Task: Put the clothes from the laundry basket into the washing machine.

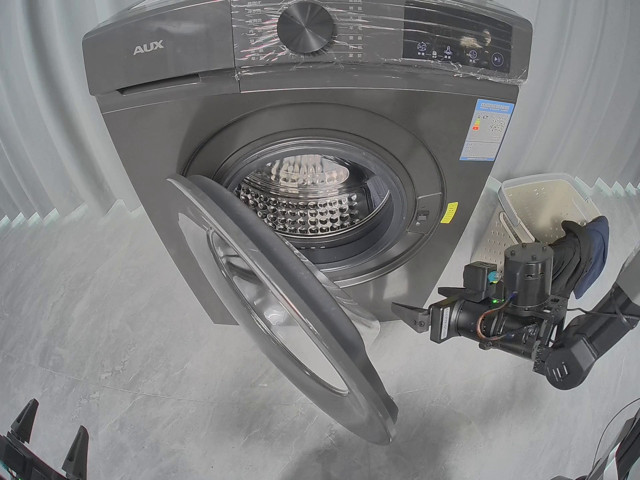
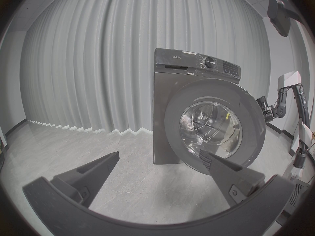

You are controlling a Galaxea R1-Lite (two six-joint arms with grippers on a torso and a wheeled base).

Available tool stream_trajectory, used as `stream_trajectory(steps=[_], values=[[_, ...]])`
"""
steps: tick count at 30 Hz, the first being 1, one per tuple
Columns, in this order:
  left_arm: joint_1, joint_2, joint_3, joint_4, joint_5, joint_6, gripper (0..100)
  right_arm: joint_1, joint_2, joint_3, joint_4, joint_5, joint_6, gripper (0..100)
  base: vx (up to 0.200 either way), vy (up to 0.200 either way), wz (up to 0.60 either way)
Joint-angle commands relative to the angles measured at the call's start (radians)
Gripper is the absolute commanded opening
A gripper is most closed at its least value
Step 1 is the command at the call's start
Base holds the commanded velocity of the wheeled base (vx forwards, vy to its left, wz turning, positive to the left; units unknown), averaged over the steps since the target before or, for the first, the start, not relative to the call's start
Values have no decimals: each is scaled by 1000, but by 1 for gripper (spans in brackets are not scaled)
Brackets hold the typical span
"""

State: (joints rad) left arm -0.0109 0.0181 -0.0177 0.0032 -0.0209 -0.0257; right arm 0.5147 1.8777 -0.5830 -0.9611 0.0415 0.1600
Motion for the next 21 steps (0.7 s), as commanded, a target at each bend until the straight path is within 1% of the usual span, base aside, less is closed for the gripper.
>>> stream_trajectory(steps=[1,6,11,19,21], values=[[0,-17,15,0,1,0,100,2,103,-54,-4,-5,0,100,0,0,0],[0,-17,15,0,1,-2,100,25,115,-75,-7,-5,-4,100,0,0,0],[0,-18,15,0,-1,1,100,65,113,-57,-18,-2,-8,100,0,0,0],[0,-17,15,0,-1,1,100,162,110,-14,-90,8,0,100,0,0,0],[0,-17,15,0,-1,1,100,165,110,-15,-94,8,1,100,0,0,0]])
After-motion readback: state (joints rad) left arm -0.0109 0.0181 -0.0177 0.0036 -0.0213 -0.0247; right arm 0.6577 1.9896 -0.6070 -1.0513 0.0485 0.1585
